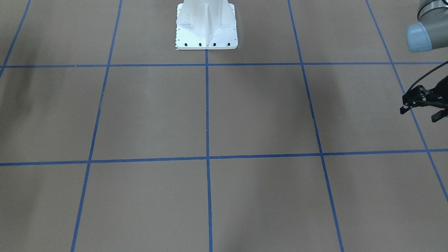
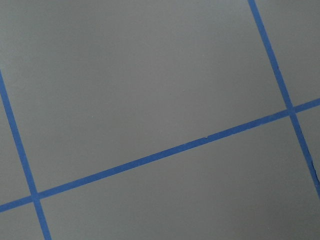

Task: Left arm hands cup to right arm to dump lemon

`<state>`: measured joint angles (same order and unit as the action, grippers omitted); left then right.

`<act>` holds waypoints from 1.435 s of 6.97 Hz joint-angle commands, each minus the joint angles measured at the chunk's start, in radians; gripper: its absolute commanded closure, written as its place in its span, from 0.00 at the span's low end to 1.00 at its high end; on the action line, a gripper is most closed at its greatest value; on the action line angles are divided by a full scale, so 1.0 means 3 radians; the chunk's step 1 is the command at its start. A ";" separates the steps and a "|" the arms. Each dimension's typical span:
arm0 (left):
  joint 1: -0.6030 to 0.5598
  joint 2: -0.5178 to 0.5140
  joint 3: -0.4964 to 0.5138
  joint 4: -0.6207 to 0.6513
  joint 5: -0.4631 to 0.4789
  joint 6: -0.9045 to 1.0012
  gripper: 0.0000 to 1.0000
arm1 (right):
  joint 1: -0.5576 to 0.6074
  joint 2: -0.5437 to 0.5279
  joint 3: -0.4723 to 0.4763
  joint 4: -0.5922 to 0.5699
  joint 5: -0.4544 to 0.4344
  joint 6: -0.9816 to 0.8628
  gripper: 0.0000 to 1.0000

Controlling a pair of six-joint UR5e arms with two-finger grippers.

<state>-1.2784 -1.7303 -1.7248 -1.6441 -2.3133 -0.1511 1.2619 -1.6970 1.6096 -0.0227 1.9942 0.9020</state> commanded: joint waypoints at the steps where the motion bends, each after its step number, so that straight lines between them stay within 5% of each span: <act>1: 0.0017 -0.0010 0.0007 0.0009 0.0000 -0.0033 0.00 | -0.0318 0.0622 0.0024 -0.0638 0.0016 -0.0005 0.63; 2: 0.0022 -0.0041 0.0032 0.0034 0.0000 -0.0038 0.00 | -0.0523 0.0924 -0.0001 -0.0974 -0.0147 -0.0010 0.63; 4: 0.0038 -0.0244 0.0048 0.0299 -0.0005 -0.0200 0.00 | -0.1171 0.1411 -0.0175 -0.1309 -0.0926 -0.0133 0.63; 7: 0.0119 -0.0739 0.0175 0.0301 -0.0474 -0.1313 0.00 | -0.1735 0.1826 -0.0252 -0.1606 -0.1839 -0.0300 0.67; 10: 0.0435 -0.1312 0.0176 0.0265 -0.0598 -0.2560 0.00 | -0.2094 0.2072 -0.0273 -0.1985 -0.2494 -0.1335 0.66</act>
<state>-1.1894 -2.0522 -1.6726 -1.5612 -2.4862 -0.7710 0.6700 -1.0956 1.5277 -0.5849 1.3121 0.6414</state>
